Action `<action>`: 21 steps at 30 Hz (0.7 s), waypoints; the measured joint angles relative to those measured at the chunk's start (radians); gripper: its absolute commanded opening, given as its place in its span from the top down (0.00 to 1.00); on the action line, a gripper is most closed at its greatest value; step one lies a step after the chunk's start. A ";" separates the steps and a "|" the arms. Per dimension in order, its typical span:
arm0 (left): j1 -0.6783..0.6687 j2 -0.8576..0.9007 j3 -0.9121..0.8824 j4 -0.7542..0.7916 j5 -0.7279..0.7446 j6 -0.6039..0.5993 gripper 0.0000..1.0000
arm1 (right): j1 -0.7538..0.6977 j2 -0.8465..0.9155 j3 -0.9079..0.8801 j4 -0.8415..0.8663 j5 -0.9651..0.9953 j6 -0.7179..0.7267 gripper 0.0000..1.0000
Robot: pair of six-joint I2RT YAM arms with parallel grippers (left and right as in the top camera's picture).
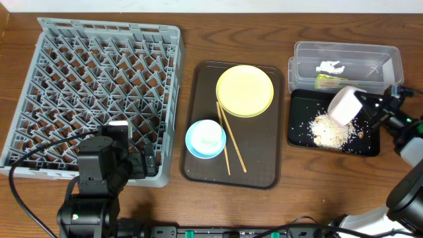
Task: Sort waste into correct bins and load items into the dishwasher
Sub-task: 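Place the empty white bowl onto the yellow plate with the right gripper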
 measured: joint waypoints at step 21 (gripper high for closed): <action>0.000 0.000 0.000 0.000 0.000 0.000 0.03 | 0.468 -0.092 -0.002 0.303 0.103 0.014 0.99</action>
